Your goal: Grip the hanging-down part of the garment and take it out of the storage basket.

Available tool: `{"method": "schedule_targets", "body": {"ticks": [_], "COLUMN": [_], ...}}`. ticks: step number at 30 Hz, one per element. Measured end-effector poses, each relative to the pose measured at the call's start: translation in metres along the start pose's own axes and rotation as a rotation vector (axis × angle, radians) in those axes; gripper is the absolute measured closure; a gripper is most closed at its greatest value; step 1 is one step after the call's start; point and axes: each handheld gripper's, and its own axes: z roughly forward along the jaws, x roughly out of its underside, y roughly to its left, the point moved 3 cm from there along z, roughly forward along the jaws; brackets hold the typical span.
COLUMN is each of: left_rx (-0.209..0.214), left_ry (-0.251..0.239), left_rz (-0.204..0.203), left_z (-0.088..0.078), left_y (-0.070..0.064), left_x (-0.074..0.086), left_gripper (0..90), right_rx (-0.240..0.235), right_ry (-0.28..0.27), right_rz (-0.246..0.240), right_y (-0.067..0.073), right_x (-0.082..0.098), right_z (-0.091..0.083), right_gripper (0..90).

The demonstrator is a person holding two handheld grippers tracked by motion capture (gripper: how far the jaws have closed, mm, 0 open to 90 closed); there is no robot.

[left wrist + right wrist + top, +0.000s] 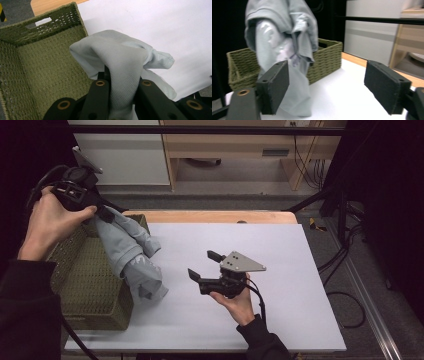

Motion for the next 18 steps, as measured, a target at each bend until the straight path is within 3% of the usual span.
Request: {"method": "schedule_targets", "body": {"ticks": [8,18], "left_rx": [0.001,0.004], "left_ry": [0.004,0.004], "left_rz": [0.006,0.007], "left_z": [0.002,0.003], "left_y": [-0.001,0.000], "left_x": [0.001,0.003], "left_gripper": [83.4,83.4], "right_rx": [0.076,0.179], "right_ry": [-0.029,-0.003], "right_rz": [0.026,0.048], "right_y": [-0.019,-0.038], "right_x": [0.014,0.041], "right_z": [-0.033,-0.074], "right_gripper": [10.1,4.9]}}
